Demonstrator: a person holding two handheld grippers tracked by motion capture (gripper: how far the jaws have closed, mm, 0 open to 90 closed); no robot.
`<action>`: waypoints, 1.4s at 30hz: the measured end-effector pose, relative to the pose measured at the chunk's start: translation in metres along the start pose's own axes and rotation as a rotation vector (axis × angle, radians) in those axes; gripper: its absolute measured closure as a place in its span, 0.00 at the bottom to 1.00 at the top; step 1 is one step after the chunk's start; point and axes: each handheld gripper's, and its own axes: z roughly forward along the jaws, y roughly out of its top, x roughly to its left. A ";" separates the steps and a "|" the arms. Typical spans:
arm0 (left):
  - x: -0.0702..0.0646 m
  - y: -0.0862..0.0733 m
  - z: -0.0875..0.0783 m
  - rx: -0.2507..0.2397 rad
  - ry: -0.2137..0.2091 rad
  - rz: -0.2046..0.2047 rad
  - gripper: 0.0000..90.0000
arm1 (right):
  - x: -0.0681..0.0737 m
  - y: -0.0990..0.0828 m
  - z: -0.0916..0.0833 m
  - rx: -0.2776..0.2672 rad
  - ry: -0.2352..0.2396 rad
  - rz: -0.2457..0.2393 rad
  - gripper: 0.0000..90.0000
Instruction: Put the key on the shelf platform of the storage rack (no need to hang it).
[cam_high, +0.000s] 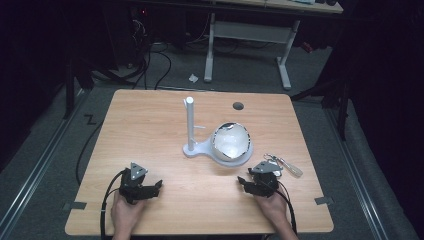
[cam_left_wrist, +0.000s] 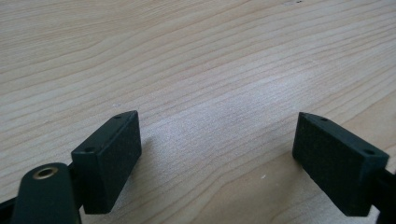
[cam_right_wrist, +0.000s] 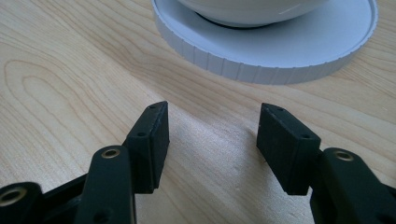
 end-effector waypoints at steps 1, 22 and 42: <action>0.000 0.000 0.000 -0.001 0.001 -0.001 0.18 | 0.000 0.000 0.000 0.000 0.000 0.000 0.49; 0.000 0.000 0.000 -0.004 0.002 -0.004 0.19 | 0.000 0.000 0.000 0.000 0.002 0.006 0.49; 0.000 0.000 0.001 0.004 0.001 0.000 0.16 | 0.000 0.000 0.000 0.003 -0.006 0.018 0.47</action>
